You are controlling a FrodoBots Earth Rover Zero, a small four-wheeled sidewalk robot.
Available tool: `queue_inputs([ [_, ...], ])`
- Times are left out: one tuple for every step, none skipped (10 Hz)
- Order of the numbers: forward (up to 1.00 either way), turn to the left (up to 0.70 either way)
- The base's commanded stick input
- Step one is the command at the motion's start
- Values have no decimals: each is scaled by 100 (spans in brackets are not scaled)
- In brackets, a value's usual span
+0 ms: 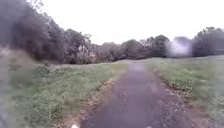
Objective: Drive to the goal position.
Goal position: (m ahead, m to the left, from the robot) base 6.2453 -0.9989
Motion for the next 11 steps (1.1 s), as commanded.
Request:
queue_inputs([
  [70,-35],
  [70,-35],
  [70,-35],
  [70,-31],
  [70,-16],
  [70,-3],
  [70,-2],
  [70,0],
  [70,0],
  [70,0],
  [70,0],
])
